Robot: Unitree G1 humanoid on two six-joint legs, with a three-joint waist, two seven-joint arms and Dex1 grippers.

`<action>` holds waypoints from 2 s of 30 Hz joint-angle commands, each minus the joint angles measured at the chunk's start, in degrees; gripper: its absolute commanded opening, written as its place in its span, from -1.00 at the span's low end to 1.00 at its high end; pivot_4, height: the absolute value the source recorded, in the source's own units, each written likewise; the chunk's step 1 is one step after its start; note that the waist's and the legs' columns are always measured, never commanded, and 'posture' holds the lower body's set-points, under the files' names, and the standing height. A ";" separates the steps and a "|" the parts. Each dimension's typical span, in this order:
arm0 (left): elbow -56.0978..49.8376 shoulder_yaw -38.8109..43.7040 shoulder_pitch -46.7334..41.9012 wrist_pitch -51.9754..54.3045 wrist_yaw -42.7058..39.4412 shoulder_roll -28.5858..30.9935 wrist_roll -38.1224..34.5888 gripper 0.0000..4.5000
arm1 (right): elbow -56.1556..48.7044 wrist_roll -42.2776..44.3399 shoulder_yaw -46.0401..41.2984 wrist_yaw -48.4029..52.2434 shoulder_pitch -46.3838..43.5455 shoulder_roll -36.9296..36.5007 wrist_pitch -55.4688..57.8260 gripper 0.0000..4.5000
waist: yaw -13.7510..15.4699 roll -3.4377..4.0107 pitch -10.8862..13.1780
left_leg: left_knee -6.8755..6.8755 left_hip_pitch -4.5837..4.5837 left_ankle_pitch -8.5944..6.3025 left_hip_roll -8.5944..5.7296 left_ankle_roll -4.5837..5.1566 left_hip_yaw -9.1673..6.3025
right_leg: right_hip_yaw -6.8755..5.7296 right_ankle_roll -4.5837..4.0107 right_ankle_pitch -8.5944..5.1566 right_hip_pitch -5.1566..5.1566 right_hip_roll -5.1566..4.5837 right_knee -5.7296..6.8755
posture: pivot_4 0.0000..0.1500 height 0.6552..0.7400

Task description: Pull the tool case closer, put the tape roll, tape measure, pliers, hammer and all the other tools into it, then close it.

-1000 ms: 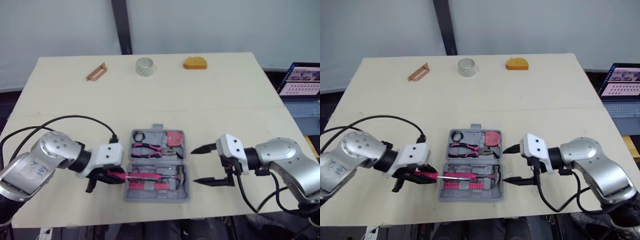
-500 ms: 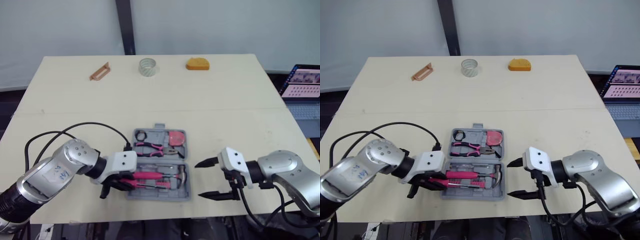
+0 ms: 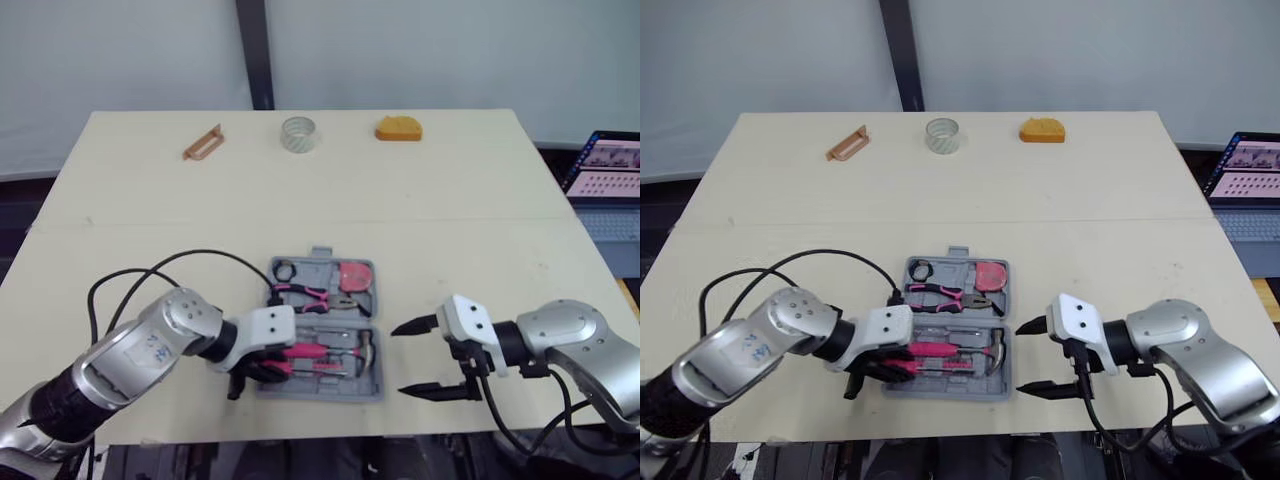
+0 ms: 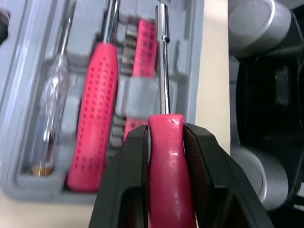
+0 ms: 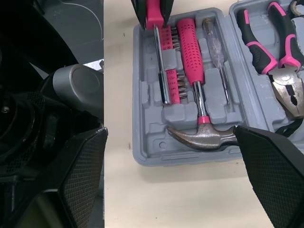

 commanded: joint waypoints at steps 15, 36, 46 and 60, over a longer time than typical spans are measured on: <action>-1.36 -4.18 -2.57 3.29 2.31 -2.87 -0.44 -0.73 | -0.90 0.63 -1.68 0.65 -0.18 -0.51 -0.71 1.00 | 0.00 0.00 0.00 | 0.04 0.00 0.00 0.00 0.01 -0.01 | 0.00 0.00 0.00 0.02 0.00 0.01 | 1.00 1.00; 0.69 -7.14 -3.30 2.76 4.13 -6.09 0.11 -0.73 | -1.19 0.66 -1.55 0.07 -0.23 -0.12 -0.42 1.00 | 0.05 -0.01 -0.01 | 0.08 0.00 -0.01 0.00 0.01 -0.01 | 0.00 0.00 0.01 0.03 0.00 0.03 | 1.00 1.00; 2.00 -8.20 -3.57 2.33 4.78 -7.72 0.37 -0.73 | -1.95 0.99 -1.49 -0.64 -0.86 -0.02 0.78 1.00 | 0.04 -0.01 -0.01 | 0.09 0.00 -0.01 0.00 0.02 -0.01 | 0.00 0.00 0.01 0.03 0.00 0.04 | 1.00 1.00; 2.62 -9.01 -3.81 2.00 5.55 -8.46 0.35 -0.73 | -2.80 1.20 -1.32 -1.48 -1.43 0.22 1.96 1.00 | 0.05 -0.01 -0.01 | 0.09 0.00 -0.01 0.00 0.02 -0.02 | 0.00 0.00 0.01 0.04 0.00 0.04 | 1.00 1.00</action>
